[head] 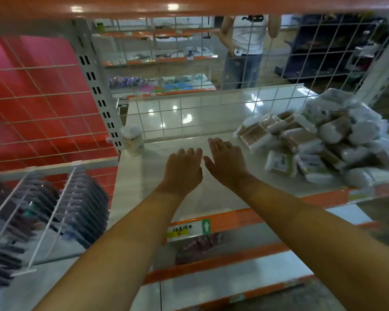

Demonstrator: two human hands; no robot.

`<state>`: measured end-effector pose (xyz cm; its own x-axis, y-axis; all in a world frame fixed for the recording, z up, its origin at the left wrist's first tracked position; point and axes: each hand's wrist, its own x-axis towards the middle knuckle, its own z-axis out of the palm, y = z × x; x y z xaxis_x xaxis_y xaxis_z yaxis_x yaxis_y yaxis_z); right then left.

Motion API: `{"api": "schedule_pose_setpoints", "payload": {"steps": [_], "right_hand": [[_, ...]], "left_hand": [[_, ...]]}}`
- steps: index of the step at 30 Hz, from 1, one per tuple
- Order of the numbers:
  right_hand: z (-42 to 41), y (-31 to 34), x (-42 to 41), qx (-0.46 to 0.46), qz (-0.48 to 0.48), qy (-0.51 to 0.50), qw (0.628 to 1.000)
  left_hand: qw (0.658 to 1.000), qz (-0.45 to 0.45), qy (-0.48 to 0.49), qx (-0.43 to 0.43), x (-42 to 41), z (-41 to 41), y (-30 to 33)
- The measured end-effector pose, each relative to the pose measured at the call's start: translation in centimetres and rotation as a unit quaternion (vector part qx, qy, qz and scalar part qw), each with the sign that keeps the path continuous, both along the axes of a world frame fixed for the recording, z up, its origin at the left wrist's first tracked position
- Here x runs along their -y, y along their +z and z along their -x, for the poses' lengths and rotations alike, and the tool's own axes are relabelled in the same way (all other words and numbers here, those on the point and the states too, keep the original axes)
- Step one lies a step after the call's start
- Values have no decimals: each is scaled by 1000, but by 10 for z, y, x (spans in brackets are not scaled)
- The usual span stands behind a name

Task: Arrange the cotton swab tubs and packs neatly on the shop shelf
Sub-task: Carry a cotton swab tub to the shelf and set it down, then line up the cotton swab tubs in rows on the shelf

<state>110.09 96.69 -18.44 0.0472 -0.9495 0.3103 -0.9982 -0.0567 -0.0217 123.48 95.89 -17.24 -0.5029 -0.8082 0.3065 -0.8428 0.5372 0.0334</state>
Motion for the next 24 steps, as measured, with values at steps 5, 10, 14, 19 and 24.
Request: {"api": "schedule_pose_setpoints", "payload": {"steps": [5,10,14,19,24], "right_hand": [[49,4,-18,16,17,-6,1000],[102,1,-32,29,51,-2,998],[144,6,-41,23,62,-6,998],[191,12,-47,15,60,-4,998],[233,21,-55,4,77,-30,997]], "left_hand": [[1000,-5,-7,-15,-3,48,1],[999,-19,-23,-20,-9,95,2],[998,-16,-41,-40,-14,133,5],[992,-2,-79,-94,-16,180,10],[985,-4,-121,-124,-17,226,13]]}}
